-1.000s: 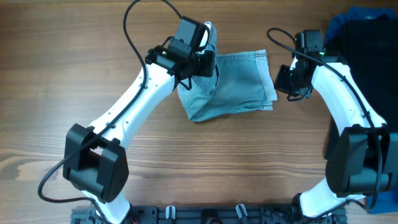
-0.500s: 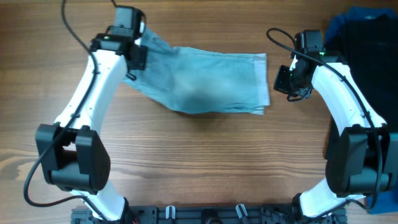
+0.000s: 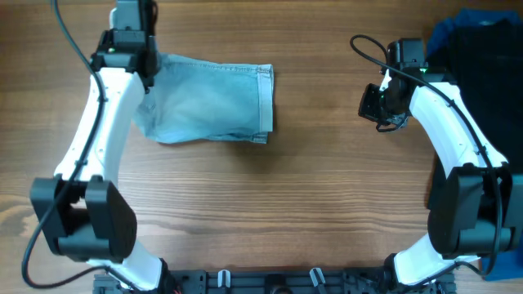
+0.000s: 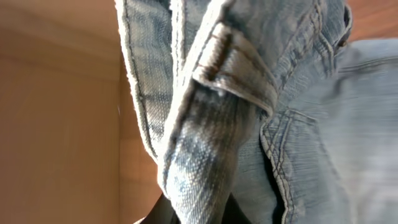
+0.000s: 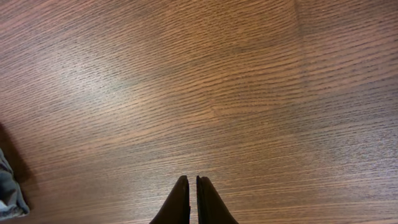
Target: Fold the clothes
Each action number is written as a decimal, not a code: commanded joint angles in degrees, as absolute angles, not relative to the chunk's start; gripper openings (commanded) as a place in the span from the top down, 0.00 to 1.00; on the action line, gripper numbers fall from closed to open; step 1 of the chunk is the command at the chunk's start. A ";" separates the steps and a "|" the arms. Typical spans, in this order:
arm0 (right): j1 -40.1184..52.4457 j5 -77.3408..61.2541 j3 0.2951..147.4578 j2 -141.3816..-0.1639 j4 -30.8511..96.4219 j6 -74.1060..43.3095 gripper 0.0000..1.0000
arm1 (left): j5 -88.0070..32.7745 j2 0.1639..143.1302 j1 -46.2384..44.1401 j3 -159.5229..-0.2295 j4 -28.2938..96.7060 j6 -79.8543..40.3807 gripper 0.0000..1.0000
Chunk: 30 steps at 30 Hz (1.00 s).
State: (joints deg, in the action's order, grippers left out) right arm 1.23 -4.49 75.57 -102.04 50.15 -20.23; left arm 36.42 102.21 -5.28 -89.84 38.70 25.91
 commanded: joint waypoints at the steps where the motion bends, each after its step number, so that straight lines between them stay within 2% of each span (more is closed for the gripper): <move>1: 1.15 -6.33 75.68 -101.78 50.04 -19.57 0.94 | 35.57 97.38 -11.51 -90.89 38.68 26.59 0.96; 5: 1.15 -6.46 75.68 -101.78 50.04 -19.55 0.93 | 19.22 98.06 -18.39 -90.87 43.16 26.57 0.79; 9: 1.15 -6.46 75.68 -101.78 49.98 -19.51 0.91 | 11.81 100.49 -22.15 -90.87 43.16 24.58 0.78; 12: 1.15 -6.48 75.68 -101.78 50.06 -19.51 0.91 | 8.32 104.33 -23.42 -90.87 42.44 23.09 0.74; 19: 1.15 -6.46 75.68 -101.78 49.98 -19.49 0.91 | 6.72 112.53 -23.53 -90.87 37.80 9.67 0.82; 26: 1.15 -6.57 75.68 -101.78 49.71 -19.51 0.90 | -12.29 112.84 -23.90 -90.87 36.84 5.17 0.80; 29: 1.15 -10.28 75.68 -101.78 48.49 -16.45 0.90 | -25.47 112.84 -23.90 -90.89 36.21 4.82 0.75; 30: 1.15 -13.28 75.68 -101.78 47.68 -14.90 0.86 | -29.76 112.79 -23.90 -90.89 35.88 4.82 0.54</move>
State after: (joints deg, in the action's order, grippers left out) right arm 1.23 -7.11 75.57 -102.04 48.99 -19.11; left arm -13.17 112.51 -23.57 -89.93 36.62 6.74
